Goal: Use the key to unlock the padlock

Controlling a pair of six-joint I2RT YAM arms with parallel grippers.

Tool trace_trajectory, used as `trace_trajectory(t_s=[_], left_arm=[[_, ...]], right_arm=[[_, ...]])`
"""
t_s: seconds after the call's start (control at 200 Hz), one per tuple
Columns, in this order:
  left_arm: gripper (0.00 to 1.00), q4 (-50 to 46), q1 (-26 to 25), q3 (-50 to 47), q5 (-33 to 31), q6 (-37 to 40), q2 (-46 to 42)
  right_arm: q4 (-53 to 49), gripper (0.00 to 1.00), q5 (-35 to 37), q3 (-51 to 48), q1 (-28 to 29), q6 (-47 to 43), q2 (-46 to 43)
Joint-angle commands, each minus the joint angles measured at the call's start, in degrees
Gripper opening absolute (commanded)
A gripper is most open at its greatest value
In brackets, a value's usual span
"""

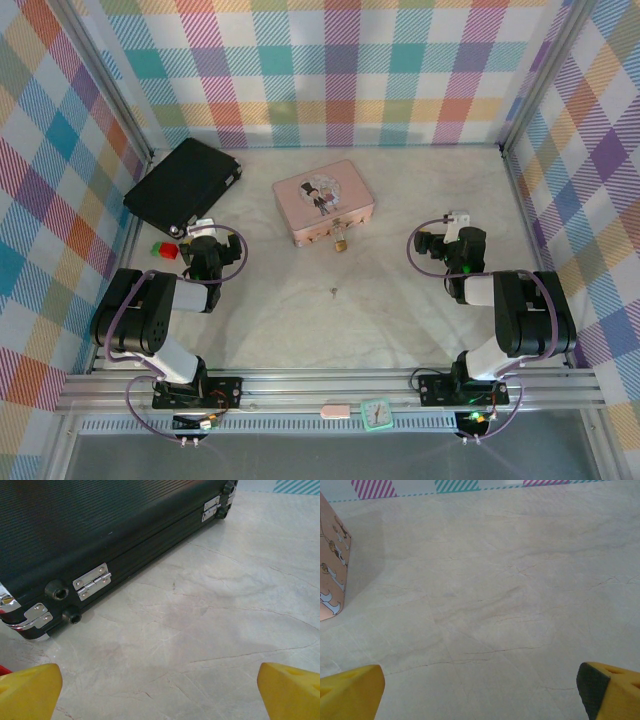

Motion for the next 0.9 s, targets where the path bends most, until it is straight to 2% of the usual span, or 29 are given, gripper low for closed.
trace_trajectory(t_s=[0.0, 0.085, 0.15, 0.215, 0.27, 0.345, 0.45, 0.57, 0.71, 0.86, 0.895], left_arm=[[0.98, 1.8, 0.2, 0.5, 0.5, 0.2, -0.3], [0.93, -5.1, -0.3, 3.2, 1.4, 1.2, -3.0], [0.90, -14.6, -1.3, 7.9, 0.5, 1.9, -5.3], [0.89, -24.4, -2.0, 12.9, -0.2, 2.6, -6.5], [0.89, -28.2, -2.9, 15.9, -1.4, 2.2, -7.6], [0.89, -30.9, -3.9, 18.3, -0.3, -0.2, -9.5], [0.89, -36.5, -4.8, 21.9, 3.7, -7.8, -11.9], [0.89, -42.2, -6.5, 24.8, 10.7, -16.5, -13.0], [0.89, -41.2, -10.3, 22.7, 17.1, -24.6, -13.5], [0.89, -41.7, -14.9, 19.8, 15.6, -29.4, -14.2], [0.89, -41.5, -15.6, 19.1, 15.2, -30.2, -14.4]], right_arm=[[0.3, 0.99, 0.0, 0.6, 0.4, 0.1, -1.2], [-7.7, 0.99, 1.6, 3.3, 0.6, 0.5, -6.2], [-14.3, 0.99, 3.6, 5.0, 0.8, 0.9, -9.9], [-18.0, 0.99, 5.5, 6.3, 1.1, 3.0, -13.3], [-22.9, 0.99, 5.6, 8.3, 1.3, 5.7, -15.7], [-31.8, 0.99, 5.9, 12.2, 2.4, 9.3, -17.9], [-43.2, 0.99, 5.4, 16.5, 5.8, 14.7, -19.7], [-53.7, 1.00, 5.7, 19.9, 13.8, 18.5, -20.6], [-65.4, 0.99, 7.5, 24.2, 24.1, 24.1, -18.5], [-71.1, 0.96, 5.4, 27.5, 35.6, 30.8, -13.2], [-71.6, 0.92, 3.6, 28.6, 38.0, 31.2, -11.1]])
